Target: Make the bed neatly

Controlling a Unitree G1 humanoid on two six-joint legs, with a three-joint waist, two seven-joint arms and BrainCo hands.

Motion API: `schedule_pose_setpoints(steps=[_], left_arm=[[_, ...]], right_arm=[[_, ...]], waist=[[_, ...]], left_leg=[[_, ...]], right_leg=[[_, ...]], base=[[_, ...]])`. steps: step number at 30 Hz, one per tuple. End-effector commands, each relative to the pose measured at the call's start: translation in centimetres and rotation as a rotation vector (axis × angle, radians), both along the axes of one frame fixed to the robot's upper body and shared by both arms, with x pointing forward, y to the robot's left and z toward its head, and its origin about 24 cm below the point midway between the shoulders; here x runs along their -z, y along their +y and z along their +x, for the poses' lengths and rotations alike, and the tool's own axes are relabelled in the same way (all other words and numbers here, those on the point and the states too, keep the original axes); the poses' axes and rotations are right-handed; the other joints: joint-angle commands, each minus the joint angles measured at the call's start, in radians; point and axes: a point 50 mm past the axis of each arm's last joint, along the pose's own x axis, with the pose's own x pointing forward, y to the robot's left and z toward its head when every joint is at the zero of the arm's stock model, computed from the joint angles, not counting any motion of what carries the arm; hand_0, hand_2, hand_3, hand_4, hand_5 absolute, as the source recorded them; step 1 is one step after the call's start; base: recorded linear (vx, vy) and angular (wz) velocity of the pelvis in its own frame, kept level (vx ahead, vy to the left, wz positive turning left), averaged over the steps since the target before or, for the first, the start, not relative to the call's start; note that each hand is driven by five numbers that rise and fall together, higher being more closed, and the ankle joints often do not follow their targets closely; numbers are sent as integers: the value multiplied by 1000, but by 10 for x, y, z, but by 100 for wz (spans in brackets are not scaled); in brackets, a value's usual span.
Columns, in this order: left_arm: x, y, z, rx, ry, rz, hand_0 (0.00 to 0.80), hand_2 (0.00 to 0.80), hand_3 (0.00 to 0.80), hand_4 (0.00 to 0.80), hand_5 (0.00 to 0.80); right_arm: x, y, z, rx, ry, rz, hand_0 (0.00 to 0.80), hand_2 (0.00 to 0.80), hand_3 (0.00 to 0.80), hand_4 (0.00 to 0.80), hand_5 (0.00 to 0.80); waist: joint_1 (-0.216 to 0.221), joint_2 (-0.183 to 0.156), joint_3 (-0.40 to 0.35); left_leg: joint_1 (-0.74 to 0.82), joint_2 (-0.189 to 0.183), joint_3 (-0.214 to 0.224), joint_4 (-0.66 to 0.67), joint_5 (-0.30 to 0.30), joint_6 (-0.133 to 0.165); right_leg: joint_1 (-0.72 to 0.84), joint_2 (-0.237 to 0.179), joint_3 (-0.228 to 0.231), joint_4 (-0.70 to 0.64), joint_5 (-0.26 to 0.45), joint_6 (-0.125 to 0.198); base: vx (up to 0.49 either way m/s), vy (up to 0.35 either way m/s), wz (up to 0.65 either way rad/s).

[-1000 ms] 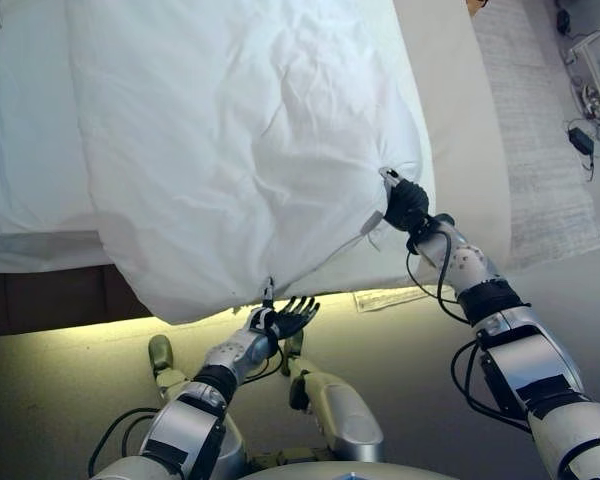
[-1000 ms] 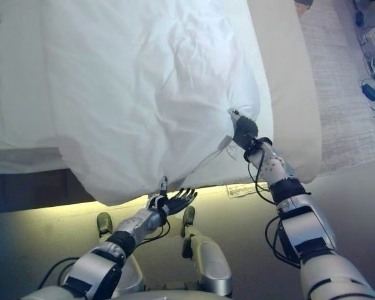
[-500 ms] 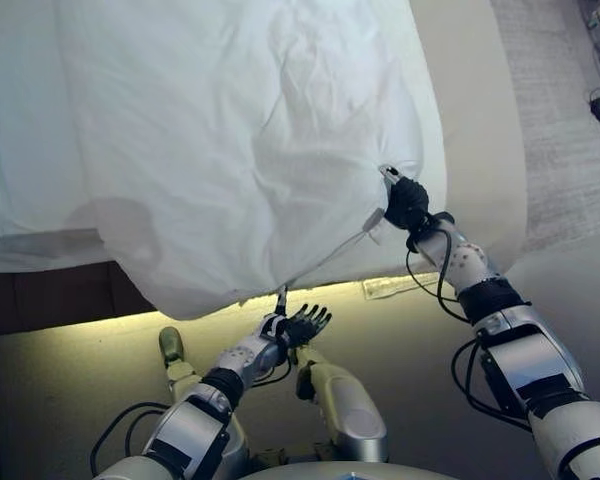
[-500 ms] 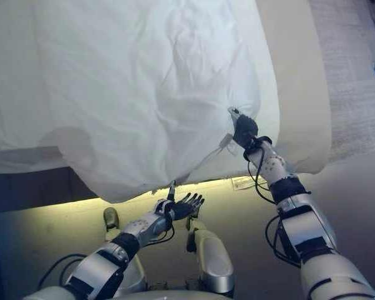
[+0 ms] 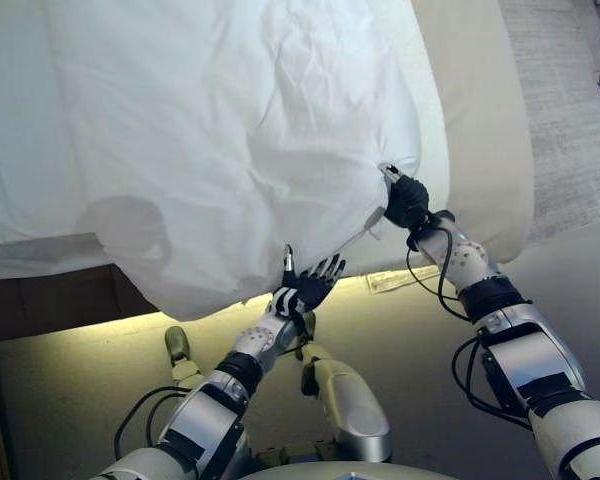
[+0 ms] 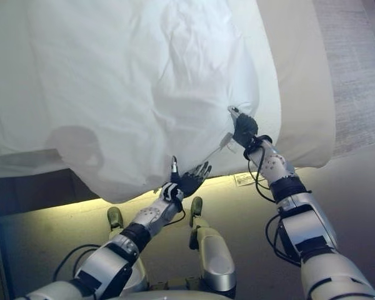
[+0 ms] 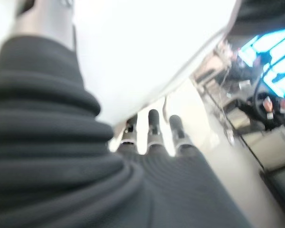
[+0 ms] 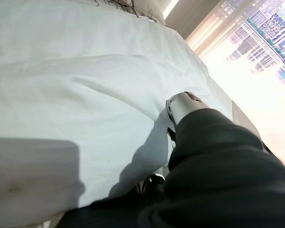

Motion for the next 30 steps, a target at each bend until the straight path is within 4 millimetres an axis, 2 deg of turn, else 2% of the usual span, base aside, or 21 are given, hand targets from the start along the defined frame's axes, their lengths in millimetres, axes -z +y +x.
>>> schedule_pose_setpoints(steps=[1,5,10,19,25,26,28,30], left_arm=[[-43,-50,0,73,-153,-165,0,0,0,0,0],[-52,-54,1,51,-199,-176,0,0,0,0,0],[-55,-47,8,-1,-208,-160,0,0,0,0,0],[-46,-23,18,-115,-165,-101,0,0,0,0,0],[-46,-9,24,-164,-190,-103,0,0,0,0,0],[-47,-8,24,-165,-195,-104,116,116,116,116,116],[-49,-6,26,-176,-211,-104,781,781,781,781,781],[-50,-5,26,-178,-221,-107,800,800,800,800,800]], right_arm=[[-64,8,9,-81,-231,7,800,800,800,800,800],[-62,11,9,-97,-232,14,800,800,800,800,800],[-63,9,9,-103,-229,9,800,800,800,800,800],[-63,-2,12,-75,-211,0,800,800,800,800,800],[-60,-1,11,-68,-200,-1,800,800,800,800,800],[-59,-1,11,-66,-198,0,800,800,800,800,800],[-55,-3,11,-63,-190,0,800,800,800,800,800],[-54,-3,11,-61,-186,0,800,800,800,800,800]], waist=[[-10,-43,-19],[-11,-48,-21],[-18,-50,-24],[-7,-22,-28],[1,-11,-31],[2,-10,-31],[5,-8,-33],[7,-8,-33]], left_leg=[[0,56,16,91,-42,-7],[2,59,19,89,-43,-9],[7,61,28,84,-40,-11],[17,50,18,60,-28,-10],[22,44,11,51,-25,-11],[22,43,9,51,-25,-11],[25,41,7,49,-26,-10],[26,40,5,49,-26,-10]], right_leg=[[-11,-32,16,64,-30,47],[-12,-29,12,61,-27,48],[-9,-23,17,57,-28,47],[-3,-37,5,56,-33,47],[-1,-45,-1,56,-35,50],[-1,-46,-2,56,-35,51],[2,-47,-3,56,-35,53],[2,-47,-3,57,-35,53]], base=[[0,0,0],[0,0,0],[-2,2,-1],[-2,2,-1],[-2,5,0],[0,0,0],[0,0,0],[1,-3,2]])
